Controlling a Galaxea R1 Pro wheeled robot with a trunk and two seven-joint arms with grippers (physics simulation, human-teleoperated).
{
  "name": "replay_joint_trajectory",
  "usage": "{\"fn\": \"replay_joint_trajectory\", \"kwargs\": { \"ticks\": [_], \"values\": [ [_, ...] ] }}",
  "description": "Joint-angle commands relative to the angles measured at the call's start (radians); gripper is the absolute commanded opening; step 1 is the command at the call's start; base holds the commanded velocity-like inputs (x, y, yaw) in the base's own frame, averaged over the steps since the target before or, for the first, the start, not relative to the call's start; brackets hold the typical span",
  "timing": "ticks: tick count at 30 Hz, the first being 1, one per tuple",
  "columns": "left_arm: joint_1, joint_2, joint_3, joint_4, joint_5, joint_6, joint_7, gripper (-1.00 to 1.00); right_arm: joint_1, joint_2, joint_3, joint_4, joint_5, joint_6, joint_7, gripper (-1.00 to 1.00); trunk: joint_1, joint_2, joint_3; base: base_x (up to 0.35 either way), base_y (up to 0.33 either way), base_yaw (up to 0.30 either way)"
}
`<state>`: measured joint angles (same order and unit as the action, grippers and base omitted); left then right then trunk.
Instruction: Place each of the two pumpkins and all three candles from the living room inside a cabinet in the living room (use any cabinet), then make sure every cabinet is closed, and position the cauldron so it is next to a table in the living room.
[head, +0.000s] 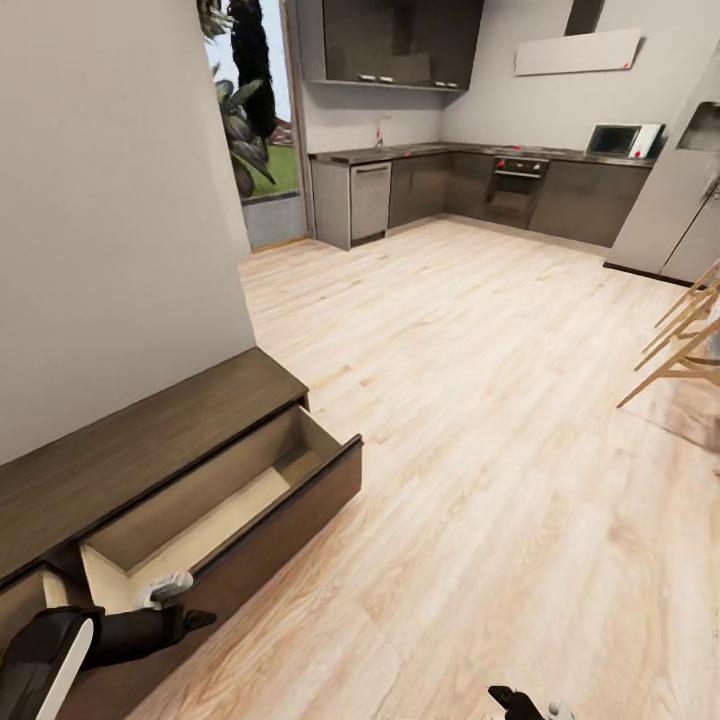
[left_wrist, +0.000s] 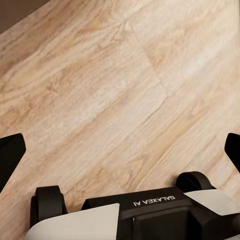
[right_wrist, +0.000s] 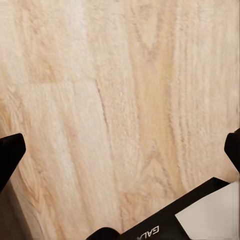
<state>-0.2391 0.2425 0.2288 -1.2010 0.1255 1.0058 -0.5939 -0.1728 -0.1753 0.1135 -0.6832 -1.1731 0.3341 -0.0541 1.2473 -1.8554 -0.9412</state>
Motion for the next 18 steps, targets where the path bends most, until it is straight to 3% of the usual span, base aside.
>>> {"fn": "replay_joint_trajectory", "kwargs": {
  "ticks": [1,10,14,18],
  "values": [
    [0.0,0.0,0.001,0.0,0.008,0.008,0.003,1.0,-0.001,-0.001,0.005,0.002,-0.008,0.0,-0.006,1.0,0.0,0.0,-0.001,0.0,0.0,-0.266],
    [0.0,-0.001,0.0,0.0,0.009,0.008,0.004,1.0,-0.001,-0.004,0.005,0.007,-0.007,0.002,-0.004,1.0,0.0,0.0,-0.008,0.0,0.0,-0.266],
    [0.0,-0.034,-0.001,-0.002,0.007,0.007,0.011,1.0,-0.001,-0.001,0.006,0.007,-0.007,0.002,-0.004,1.0,0.0,0.0,-0.01,0.0,0.0,-0.266],
    [0.0,-0.044,-0.001,-0.005,0.007,0.007,0.019,1.0,-0.001,-0.001,0.006,0.007,-0.007,0.002,-0.004,1.0,0.0,0.0,-0.013,0.0,0.0,-0.266]
  ]
}}
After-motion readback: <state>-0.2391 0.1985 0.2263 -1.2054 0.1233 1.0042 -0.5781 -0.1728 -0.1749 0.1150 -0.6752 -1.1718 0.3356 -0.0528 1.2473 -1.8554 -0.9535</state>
